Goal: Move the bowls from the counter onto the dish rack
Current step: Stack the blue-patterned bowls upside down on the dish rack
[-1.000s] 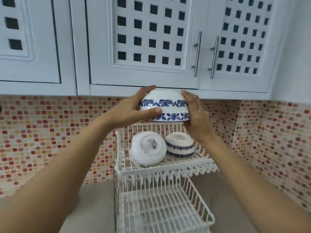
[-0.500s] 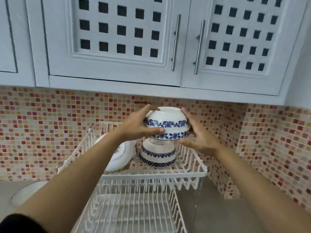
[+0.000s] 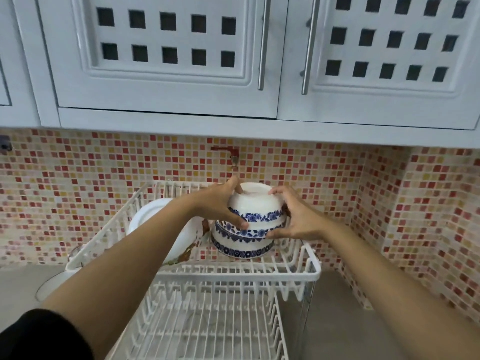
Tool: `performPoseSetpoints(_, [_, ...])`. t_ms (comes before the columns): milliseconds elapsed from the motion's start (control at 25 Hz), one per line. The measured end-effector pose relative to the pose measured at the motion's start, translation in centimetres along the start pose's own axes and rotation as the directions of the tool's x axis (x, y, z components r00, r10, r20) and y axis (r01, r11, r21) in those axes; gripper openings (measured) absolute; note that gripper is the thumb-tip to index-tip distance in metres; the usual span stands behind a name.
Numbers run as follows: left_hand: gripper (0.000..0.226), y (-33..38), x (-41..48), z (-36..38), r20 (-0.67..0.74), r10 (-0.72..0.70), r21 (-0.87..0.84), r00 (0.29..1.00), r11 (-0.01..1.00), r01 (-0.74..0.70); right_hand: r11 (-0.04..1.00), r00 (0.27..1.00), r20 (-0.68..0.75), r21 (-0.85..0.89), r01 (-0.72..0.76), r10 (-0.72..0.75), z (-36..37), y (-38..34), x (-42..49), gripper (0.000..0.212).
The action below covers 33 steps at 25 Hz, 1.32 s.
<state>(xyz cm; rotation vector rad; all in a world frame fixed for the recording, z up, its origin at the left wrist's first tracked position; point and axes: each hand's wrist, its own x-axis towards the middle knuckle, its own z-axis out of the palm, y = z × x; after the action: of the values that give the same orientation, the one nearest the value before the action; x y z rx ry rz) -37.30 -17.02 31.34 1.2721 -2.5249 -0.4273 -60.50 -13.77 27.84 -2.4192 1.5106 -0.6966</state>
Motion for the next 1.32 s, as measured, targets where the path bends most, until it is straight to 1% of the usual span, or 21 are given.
performPoseSetpoints(200, [0.087,0.1,0.9,0.4,0.019,-0.043,0.166,0.999,0.985,0.039,0.991,0.996,0.085,-0.133,-0.026,0.037,0.5,-0.1,1.3,0.093])
performPoseSetpoints(360, [0.086,-0.2,0.9,0.9,0.062,-0.121,0.191,0.991,0.976,0.108,0.978,0.989,0.143,-0.208,-0.016,0.047,0.9,-0.5,1.6,0.089])
performPoseSetpoints(480, [0.090,-0.3,0.8,1.5,0.060,-0.146,0.228,0.987,0.965,0.129,0.975,0.988,0.149,-0.223,-0.002,0.036,1.2,-0.7,1.6,0.085])
performPoseSetpoints(680, [0.100,-0.2,0.8,1.9,0.077,-0.219,0.290,0.973,0.938,0.189,0.970,0.986,0.157,-0.240,-0.025,0.064,1.6,-1.3,1.5,0.079])
performPoseSetpoints(760, [0.100,0.0,0.7,2.0,0.072,-0.220,0.303,0.973,0.934,0.189,0.971,0.983,0.162,-0.234,-0.041,0.081,1.5,-1.5,1.5,0.083])
performPoseSetpoints(880, [0.102,0.3,0.2,1.9,0.075,-0.201,0.322,0.977,0.932,0.167,0.965,0.971,0.188,-0.243,-0.097,0.145,1.5,-1.7,1.5,0.091])
performPoseSetpoints(960, [0.095,0.4,-0.4,1.4,0.052,-0.161,0.290,0.986,0.947,0.139,0.965,0.961,0.207,-0.222,-0.137,0.184,1.0,-2.3,1.4,0.102])
performPoseSetpoints(1000, [0.090,0.5,-0.8,0.9,0.018,-0.129,0.275,0.991,0.954,0.119,0.969,0.959,0.213,-0.199,-0.146,0.189,0.6,-2.8,1.3,0.107])
performPoseSetpoints(1040, [0.083,0.5,-1.4,0.2,-0.030,-0.094,0.276,0.995,0.956,0.099,0.973,0.962,0.212,-0.185,-0.135,0.174,0.2,-3.4,1.3,0.108])
performPoseSetpoints(1080, [0.074,0.4,-2.0,-0.7,-0.083,-0.062,0.292,0.995,0.953,0.083,0.976,0.970,0.197,-0.192,-0.106,0.144,-0.1,-4.2,1.4,0.103])
performPoseSetpoints(1200, [0.049,-1.0,-4.9,-3.7,-0.227,-0.029,0.336,0.973,0.936,0.107,0.956,0.993,0.117,-0.292,0.023,0.012,-0.5,-7.9,2.6,0.072])
performPoseSetpoints(1240, [0.044,-2.0,-6.1,-4.7,-0.260,-0.046,0.334,0.965,0.933,0.134,0.946,0.994,0.105,-0.317,0.064,-0.032,-0.4,-9.7,3.2,0.065])
performPoseSetpoints(1320, [0.045,-4.7,-8.8,-6.6,-0.318,-0.104,0.304,0.942,0.930,0.206,0.942,0.992,0.083,-0.312,0.121,-0.099,0.3,-13.6,5.0,0.058])
